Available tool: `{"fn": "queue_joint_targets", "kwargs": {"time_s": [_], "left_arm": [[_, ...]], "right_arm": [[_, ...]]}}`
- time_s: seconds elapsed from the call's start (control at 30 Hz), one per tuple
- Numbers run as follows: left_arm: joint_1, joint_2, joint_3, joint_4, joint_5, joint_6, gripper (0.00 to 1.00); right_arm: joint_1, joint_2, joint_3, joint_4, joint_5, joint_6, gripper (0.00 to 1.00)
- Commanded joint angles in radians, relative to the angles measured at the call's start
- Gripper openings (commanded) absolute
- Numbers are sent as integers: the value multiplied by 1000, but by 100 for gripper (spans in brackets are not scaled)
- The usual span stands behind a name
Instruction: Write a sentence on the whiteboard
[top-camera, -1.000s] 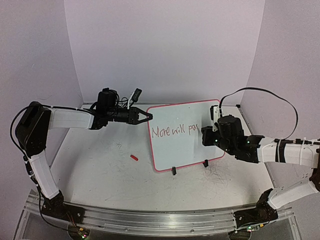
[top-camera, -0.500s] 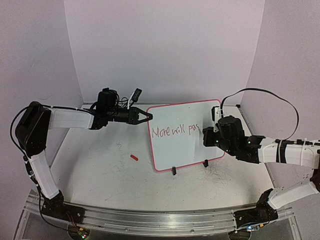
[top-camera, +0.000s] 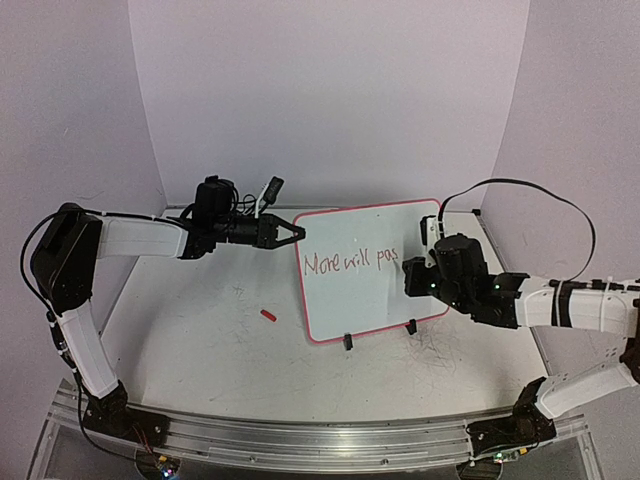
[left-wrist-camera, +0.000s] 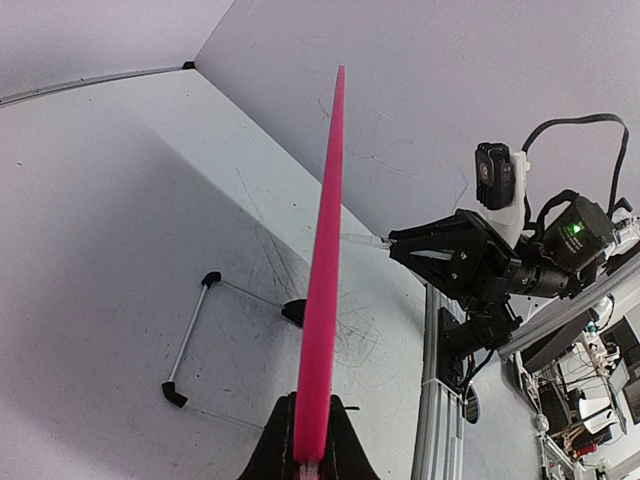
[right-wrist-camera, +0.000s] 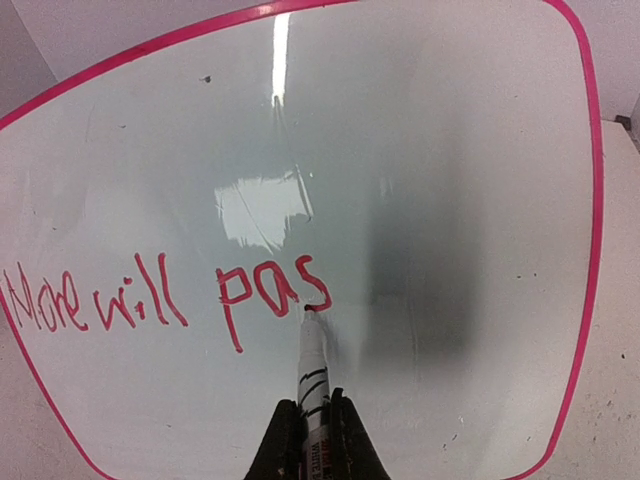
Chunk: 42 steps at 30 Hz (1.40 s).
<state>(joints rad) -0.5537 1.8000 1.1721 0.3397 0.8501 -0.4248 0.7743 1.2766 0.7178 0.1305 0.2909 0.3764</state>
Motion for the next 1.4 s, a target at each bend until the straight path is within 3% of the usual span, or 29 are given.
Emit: {"fn": "queue_joint_targets", "kwargs": {"time_s": [0.0,0.17,1.37], "left_arm": [[-18,-17,24,-53,-17,0,0],[-18,-15,25,-53,-14,-1,0],[-18,-19,24,-53,-13,-1,0]], "right_arm": [[2,-18,30,25,14,6,0],[-8,-97,-4,15,31,4,0],[-37,17,63,51,84,-34,0]]}}
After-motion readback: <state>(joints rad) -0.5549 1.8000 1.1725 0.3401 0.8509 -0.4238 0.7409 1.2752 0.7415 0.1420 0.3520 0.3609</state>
